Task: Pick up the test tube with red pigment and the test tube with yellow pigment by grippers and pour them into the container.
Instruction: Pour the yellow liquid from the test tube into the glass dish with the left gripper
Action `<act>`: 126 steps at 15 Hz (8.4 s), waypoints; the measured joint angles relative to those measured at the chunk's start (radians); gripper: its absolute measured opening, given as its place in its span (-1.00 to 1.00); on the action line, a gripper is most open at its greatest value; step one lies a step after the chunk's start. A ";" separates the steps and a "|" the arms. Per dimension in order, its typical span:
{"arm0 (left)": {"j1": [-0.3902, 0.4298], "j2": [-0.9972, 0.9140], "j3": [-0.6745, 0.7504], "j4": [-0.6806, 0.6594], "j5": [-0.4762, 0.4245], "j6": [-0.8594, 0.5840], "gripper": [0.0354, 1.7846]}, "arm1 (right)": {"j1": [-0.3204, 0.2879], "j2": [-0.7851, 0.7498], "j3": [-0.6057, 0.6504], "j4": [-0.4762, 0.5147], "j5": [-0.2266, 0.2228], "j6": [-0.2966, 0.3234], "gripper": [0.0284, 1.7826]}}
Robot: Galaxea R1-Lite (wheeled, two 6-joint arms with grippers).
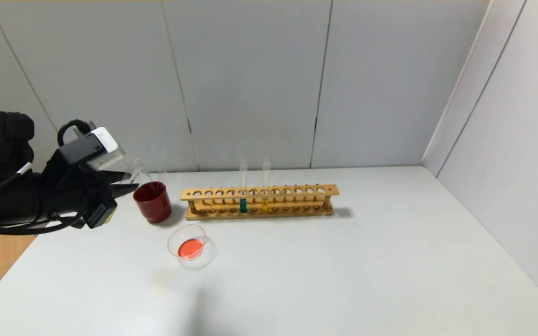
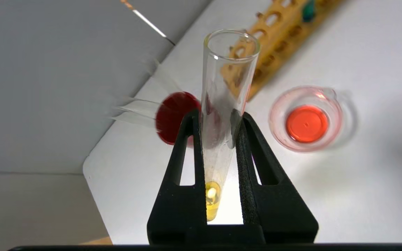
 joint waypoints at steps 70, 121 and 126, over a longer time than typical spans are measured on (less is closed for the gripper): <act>-0.101 0.359 -0.109 0.132 0.376 0.761 -0.68 | 0.000 0.000 0.000 0.000 0.000 0.000 0.96; -0.207 0.415 -0.180 0.136 0.520 0.880 -0.68 | 0.000 0.000 0.000 0.000 0.001 0.000 0.96; -0.221 0.421 -0.192 0.134 0.550 0.904 -0.68 | 0.000 0.000 0.000 0.000 0.000 0.000 0.96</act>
